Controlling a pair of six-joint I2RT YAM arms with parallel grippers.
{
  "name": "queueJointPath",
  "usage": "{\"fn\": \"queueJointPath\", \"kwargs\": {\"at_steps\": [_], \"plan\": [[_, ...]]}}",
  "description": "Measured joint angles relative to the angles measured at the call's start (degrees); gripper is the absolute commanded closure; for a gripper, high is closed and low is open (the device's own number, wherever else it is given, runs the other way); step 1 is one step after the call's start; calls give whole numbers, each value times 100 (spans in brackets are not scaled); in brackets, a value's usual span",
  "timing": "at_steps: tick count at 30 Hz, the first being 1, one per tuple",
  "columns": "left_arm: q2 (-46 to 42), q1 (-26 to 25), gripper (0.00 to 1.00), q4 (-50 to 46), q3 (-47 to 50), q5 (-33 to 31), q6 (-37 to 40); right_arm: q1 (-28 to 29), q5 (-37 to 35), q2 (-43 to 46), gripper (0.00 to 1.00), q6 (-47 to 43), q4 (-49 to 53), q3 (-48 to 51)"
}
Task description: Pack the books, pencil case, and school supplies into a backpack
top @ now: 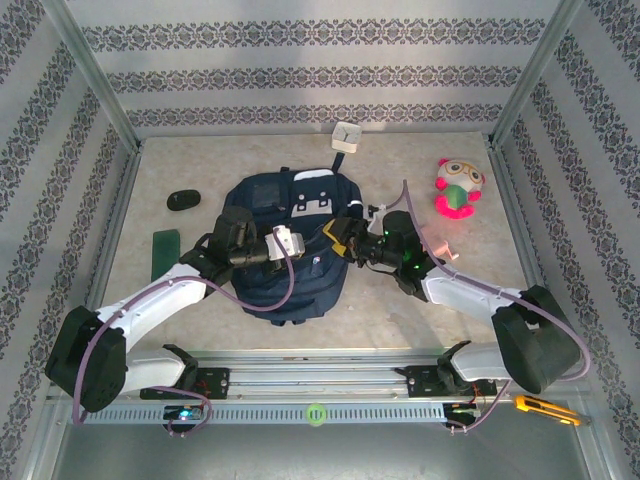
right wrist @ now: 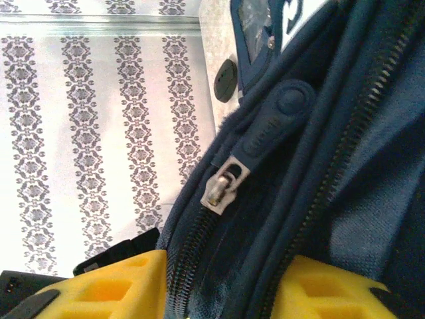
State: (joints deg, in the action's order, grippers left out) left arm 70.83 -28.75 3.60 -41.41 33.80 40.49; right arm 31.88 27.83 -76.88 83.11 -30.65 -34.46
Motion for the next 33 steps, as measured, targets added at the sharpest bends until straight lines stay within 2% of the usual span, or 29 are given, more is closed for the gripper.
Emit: {"fn": "queueJointPath", "kwargs": {"at_steps": [2,3,6,10,12,16,19,23,27,29,33], "plan": [[-26,0,99,-184,-35,-131,138,48,-50,-22,94,90,-59,13],[-42,-2,98,-251,-59,-201,179,70,-107,-15,99,116,-103,26],[-76,0,95,-402,-155,-420,271,170,-365,90,100,138,-216,157],[-7,13,85,-581,-319,-557,280,542,-1193,380,100,140,-192,376],[116,33,73,-643,-435,-592,269,782,-1742,498,100,133,-125,452],[205,79,38,-844,-710,-881,-101,1180,-2594,612,100,0,-59,507],[-9,151,38,-1038,-835,-1084,-925,1329,-2940,640,100,-195,-66,501],[-758,149,40,-1589,-960,-1279,-2356,1344,-3084,584,100,-374,-37,474],[-1410,98,46,-2334,-1233,-1534,-3689,1416,-3163,479,100,-501,-28,417],[-1650,-11,50,-2728,-1244,-1720,-4489,1443,-3191,459,100,-551,-31,407],[-1904,-501,50,-2931,-903,-1982,-5954,1451,-3213,415,100,-592,-44,396]]}}
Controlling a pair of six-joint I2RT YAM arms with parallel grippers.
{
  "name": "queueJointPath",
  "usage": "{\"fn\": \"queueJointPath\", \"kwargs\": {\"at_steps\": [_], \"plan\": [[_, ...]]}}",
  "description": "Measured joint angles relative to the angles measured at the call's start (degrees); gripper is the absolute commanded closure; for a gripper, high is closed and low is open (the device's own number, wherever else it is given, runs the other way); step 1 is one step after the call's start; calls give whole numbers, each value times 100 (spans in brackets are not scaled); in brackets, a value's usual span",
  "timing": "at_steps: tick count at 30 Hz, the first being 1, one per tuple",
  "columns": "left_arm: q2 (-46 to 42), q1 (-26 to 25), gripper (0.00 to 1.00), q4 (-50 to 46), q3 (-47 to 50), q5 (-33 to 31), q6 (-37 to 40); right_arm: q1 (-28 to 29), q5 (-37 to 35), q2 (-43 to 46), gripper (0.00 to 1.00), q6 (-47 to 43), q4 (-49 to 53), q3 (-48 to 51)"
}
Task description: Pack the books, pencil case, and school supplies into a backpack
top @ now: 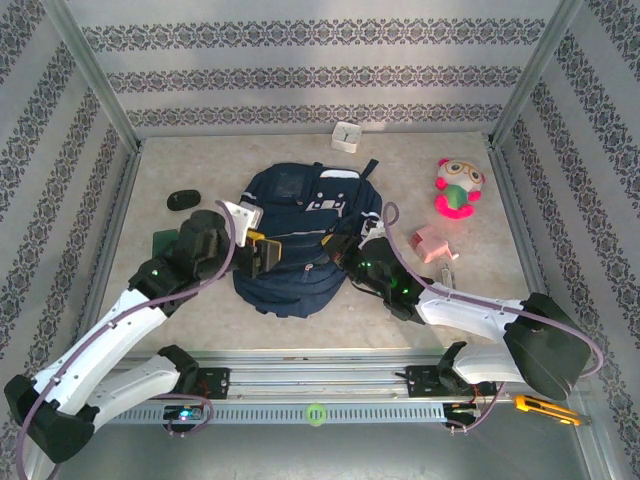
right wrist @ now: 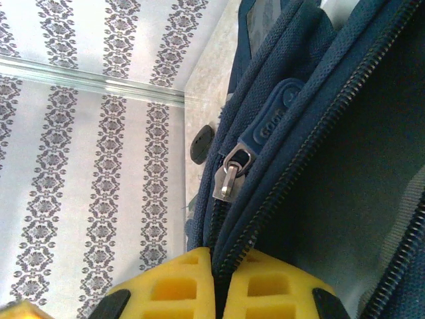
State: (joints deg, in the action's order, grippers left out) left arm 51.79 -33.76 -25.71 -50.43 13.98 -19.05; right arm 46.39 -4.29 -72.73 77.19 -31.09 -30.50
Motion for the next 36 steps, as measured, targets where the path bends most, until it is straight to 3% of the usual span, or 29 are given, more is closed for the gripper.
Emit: {"fn": "queueJointPath", "kwargs": {"at_steps": [4,7,12,25,33,36], "plan": [[173,-658,49,-66,267,-289,-1056,39,-50,-35,100,-46,-4,-66],[581,-872,48,-68,249,-483,-1526,66,-74,-70,100,-50,-7,-90],[1003,-1008,49,-87,240,-614,-1777,66,-83,-96,100,-55,-7,-149],[1799,-1384,61,367,26,-743,-2017,66,-79,-286,100,-66,-90,-315],[1961,-1392,95,483,24,-1082,-2092,66,-76,-286,100,-70,-90,-315],[1961,-1412,100,446,15,-1281,-2120,66,-55,-284,100,-103,-87,-315]]}}
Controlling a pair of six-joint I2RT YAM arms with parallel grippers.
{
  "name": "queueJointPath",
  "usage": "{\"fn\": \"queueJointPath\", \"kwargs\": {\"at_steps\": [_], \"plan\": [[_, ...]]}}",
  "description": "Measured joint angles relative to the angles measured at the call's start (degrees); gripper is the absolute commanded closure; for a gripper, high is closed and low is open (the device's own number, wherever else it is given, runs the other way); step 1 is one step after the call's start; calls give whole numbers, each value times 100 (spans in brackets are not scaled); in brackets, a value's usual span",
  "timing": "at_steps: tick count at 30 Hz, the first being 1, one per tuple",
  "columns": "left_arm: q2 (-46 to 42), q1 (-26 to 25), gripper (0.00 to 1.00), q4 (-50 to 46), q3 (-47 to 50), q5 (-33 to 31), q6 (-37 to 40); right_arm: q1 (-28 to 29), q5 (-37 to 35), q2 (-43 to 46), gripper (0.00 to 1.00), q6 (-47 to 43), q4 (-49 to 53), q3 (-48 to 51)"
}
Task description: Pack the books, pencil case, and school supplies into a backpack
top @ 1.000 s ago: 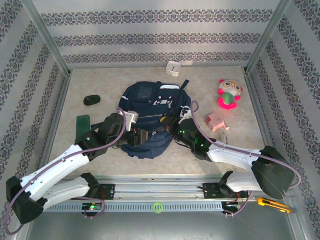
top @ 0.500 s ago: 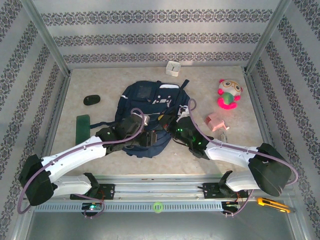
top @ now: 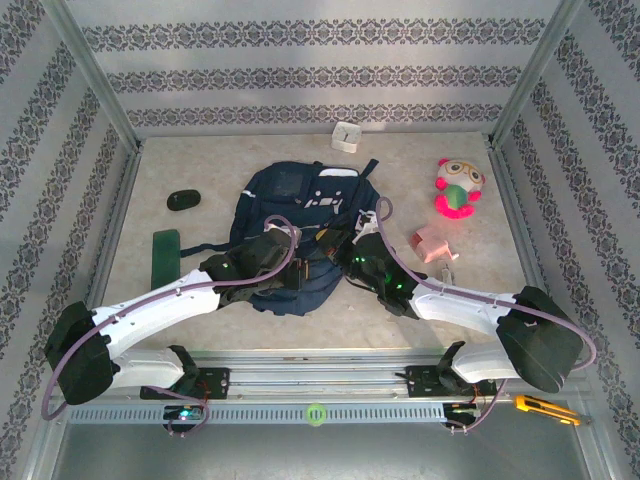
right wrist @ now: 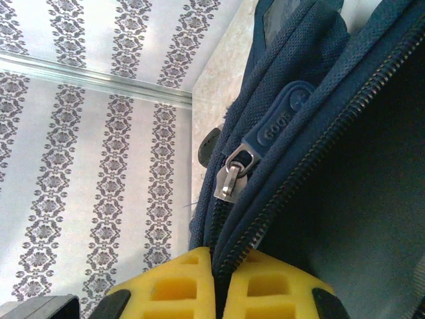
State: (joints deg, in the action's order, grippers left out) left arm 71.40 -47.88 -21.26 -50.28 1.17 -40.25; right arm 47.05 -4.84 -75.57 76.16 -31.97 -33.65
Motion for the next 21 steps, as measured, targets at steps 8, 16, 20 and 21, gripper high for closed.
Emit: {"fn": "queueJointPath", "kwargs": {"at_steps": [8,16,20,21], "plan": [[-326,50,100,-505,7,-472,-11,-177,367,122,100,-74,59,28],[-1123,643,100,-1176,326,-807,258,-870,1473,389,100,-142,179,72],[-1384,1161,100,-1294,538,-807,575,-1226,2162,409,100,-140,181,74],[-1399,1292,100,-1294,568,-785,675,-1327,2361,409,100,-138,190,72]]}}
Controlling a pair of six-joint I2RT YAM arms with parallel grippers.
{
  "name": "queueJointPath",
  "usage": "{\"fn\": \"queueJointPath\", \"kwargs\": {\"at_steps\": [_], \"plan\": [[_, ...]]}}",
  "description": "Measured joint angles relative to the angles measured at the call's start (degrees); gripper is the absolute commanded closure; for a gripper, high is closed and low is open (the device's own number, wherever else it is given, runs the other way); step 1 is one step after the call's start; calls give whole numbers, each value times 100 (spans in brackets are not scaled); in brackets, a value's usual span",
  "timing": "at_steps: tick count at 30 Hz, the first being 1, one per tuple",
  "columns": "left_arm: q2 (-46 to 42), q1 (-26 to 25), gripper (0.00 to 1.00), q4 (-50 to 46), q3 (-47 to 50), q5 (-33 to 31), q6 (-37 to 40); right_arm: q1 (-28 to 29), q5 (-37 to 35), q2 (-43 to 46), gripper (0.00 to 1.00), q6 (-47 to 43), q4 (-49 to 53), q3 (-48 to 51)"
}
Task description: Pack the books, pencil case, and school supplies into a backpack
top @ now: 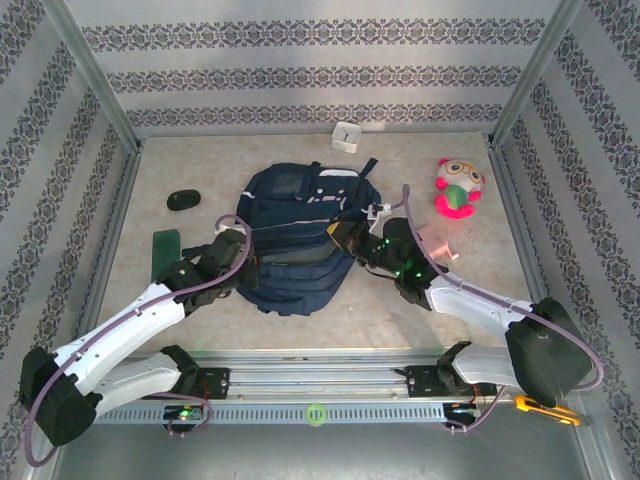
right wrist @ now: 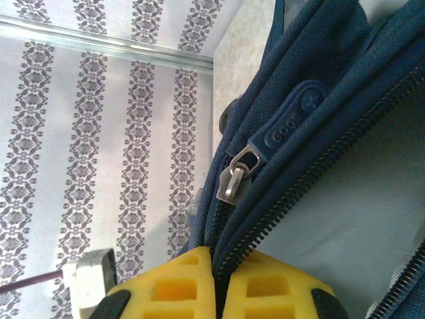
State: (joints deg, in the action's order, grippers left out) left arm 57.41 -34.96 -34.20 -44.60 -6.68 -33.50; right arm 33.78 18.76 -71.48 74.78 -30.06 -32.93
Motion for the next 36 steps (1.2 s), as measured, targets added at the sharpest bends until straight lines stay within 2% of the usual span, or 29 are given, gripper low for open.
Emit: {"fn": "queueJointPath", "kwargs": {"at_steps": [6,11,12,14,16,20,23,25,27,30,33,36], "plan": [[111,688,100,57,57,247,627,-686,1220,-2,100,24,2,0],[238,992,100,299,66,643,1126,-1274,2214,-186,100,-24,4,-83],[234,1001,100,348,76,737,1207,-1379,2385,-269,90,-61,7,-122],[192,1029,100,450,133,955,1331,-1598,2761,-474,65,-188,33,-238],[79,1051,100,605,271,1163,1425,-1821,3145,-699,53,-411,98,-374],[-103,1075,100,778,426,1543,1565,-2181,3436,-673,44,-1069,804,-487],[-114,1075,100,837,431,1770,1703,-2194,3008,-153,41,-2133,2260,-723],[-101,1075,100,866,431,1904,1805,-2015,2404,400,40,-3047,3311,-1056],[-74,1078,100,890,428,2022,1882,-1681,1810,929,40,-3873,3939,-1333],[-15,1099,100,894,391,2192,1998,-903,1045,1482,35,-5082,4321,-1523],[35,1108,100,894,330,2354,2074,72,450,1453,30,-6293,4406,-1565],[55,1108,100,896,284,2522,2116,874,101,765,29,-7385,4398,-1788]]}}
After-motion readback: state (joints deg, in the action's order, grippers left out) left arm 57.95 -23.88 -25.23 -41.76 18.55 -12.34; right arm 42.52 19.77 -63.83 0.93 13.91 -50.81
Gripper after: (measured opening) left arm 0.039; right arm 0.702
